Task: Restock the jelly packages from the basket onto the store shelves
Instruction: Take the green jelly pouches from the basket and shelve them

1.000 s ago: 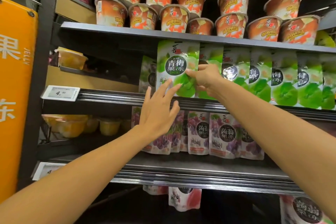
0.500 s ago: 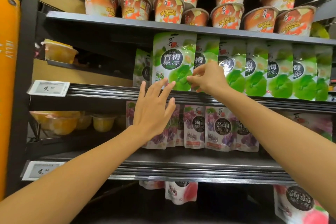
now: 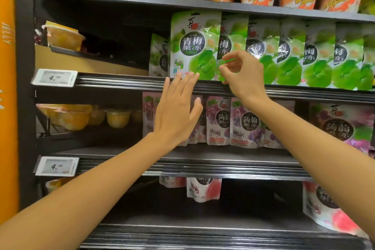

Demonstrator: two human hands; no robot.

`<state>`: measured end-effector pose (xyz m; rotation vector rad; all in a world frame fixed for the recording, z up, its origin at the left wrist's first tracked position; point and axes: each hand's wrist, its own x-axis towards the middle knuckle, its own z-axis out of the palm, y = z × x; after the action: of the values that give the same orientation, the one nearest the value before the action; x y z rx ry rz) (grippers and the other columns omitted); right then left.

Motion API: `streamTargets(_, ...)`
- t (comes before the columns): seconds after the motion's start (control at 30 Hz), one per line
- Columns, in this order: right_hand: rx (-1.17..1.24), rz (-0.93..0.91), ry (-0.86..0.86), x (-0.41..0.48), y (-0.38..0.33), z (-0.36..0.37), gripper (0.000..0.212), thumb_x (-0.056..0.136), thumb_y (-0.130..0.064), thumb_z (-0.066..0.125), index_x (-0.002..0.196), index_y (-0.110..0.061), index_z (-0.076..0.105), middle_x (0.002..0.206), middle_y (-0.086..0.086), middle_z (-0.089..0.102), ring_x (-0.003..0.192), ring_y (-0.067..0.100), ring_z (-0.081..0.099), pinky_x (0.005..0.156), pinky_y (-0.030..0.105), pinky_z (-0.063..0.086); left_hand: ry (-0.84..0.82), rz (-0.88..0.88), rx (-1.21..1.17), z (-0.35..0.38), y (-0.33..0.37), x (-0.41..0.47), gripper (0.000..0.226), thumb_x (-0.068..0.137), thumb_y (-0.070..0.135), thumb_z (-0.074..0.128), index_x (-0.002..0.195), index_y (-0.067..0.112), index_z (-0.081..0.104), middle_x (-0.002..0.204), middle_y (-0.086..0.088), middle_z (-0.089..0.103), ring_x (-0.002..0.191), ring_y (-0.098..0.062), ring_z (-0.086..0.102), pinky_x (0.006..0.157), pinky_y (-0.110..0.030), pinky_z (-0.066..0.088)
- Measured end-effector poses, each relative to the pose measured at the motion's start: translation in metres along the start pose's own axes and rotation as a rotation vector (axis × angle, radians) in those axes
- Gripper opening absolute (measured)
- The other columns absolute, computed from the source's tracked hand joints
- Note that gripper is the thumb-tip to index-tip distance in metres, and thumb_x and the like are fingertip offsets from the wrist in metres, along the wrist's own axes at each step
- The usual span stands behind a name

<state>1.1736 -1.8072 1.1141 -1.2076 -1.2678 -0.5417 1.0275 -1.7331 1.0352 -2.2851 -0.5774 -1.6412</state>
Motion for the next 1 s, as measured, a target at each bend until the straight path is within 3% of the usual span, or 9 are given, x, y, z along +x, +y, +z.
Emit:
streamTargets(0.17,0.101,0.041,-0.005,-0.042,0.003,-0.007,0.012,0.088,-0.011,0.067,0.1,-0.014,0.067,0.092,0.002,0.071,0.083,0.011,0.069,0.076,0.031,0.06,-0.019,0.008,-0.105,-0.005,0.016,-0.029,0.046,0.095,0.017,0.05,0.14,0.014,0.046,0.146,0.0,0.047,0.143,-0.019,0.031,0.123,-0.04,0.014)
streamTargets(0.3,0.144,0.129,-0.077,-0.094,0.014,-0.012,0.01,0.088,-0.012,0.068,0.096,-0.015,0.072,0.087,-0.004,0.072,0.082,0.008,0.069,0.076,0.031,0.059,0.006,-0.052,-0.14,-0.005,0.026,-0.071,0.036,0.09,0.02,0.054,0.126,0.017,0.056,0.124,0.003,0.059,0.118,-0.012,0.047,0.103,-0.032,0.039)
streamTargets(0.53,0.202,0.384,-0.234,-0.246,0.051,-0.029,0.01,0.091,-0.016,0.066,0.094,-0.024,0.07,0.09,-0.006,0.073,0.083,0.013,0.069,0.067,0.029,0.055,-0.089,-0.264,-0.308,0.002,0.035,-0.211,0.014,0.093,0.023,0.045,0.1,0.021,0.058,0.092,0.021,0.052,0.087,-0.001,0.044,0.079,-0.012,0.035)
streamTargets(0.63,0.195,0.541,-0.281,-0.331,0.073,-0.036,0.013,0.092,-0.017,0.065,0.092,-0.029,0.07,0.087,-0.009,0.072,0.083,0.015,0.068,0.066,0.032,0.055,-0.173,-0.474,-0.427,0.008,0.04,-0.291,0.014,0.095,0.02,0.046,0.096,0.028,0.057,0.093,0.032,0.05,0.085,0.001,0.048,0.075,-0.007,0.033)
streamTargets(0.77,0.148,0.823,-0.367,-0.456,0.104,-0.04,0.02,0.091,-0.01,0.064,0.088,-0.029,0.07,0.079,-0.013,0.07,0.071,0.007,0.064,0.06,0.024,0.049,-0.341,-0.769,-0.447,0.023,0.052,-0.417,0.013,0.096,0.023,0.045,0.094,0.03,0.057,0.089,0.016,0.052,0.081,0.006,0.05,0.071,-0.006,0.035)
streamTargets(0.83,0.109,0.966,-0.405,-0.52,0.119,-0.043,0.025,0.091,-0.006,0.064,0.084,-0.029,0.068,0.076,-0.012,0.07,0.07,0.011,0.066,0.062,0.029,0.052,-0.439,-0.923,-0.452,0.031,0.062,-0.484,0.014,0.098,0.014,0.051,0.092,0.024,0.059,0.089,0.012,0.055,0.083,0.002,0.052,0.073,-0.009,0.036)
streamTargets(0.93,0.051,1.169,-0.489,-0.617,0.144,-0.046,0.013,0.093,-0.002,0.061,0.083,-0.008,0.067,0.08,0.016,0.068,0.073,0.033,0.065,0.064,0.048,0.053,-0.61,-1.172,-0.456,0.038,0.079,-0.583,0.015,0.098,0.004,0.054,0.091,0.016,0.061,0.086,0.007,0.059,0.082,-0.013,0.053,0.071,-0.018,0.038)
streamTargets(1.0,0.004,1.321,-0.554,-0.68,0.157,-0.05,0.013,0.095,-0.002,0.059,0.088,0.007,0.064,0.088,0.028,0.066,0.081,0.044,0.063,0.07,0.052,0.053,-0.695,-1.371,-0.491,0.041,0.089,-0.647,0.013,0.097,-0.003,0.051,0.091,0.001,0.063,0.09,-0.009,0.064,0.084,-0.017,0.057,0.075,-0.015,0.042)
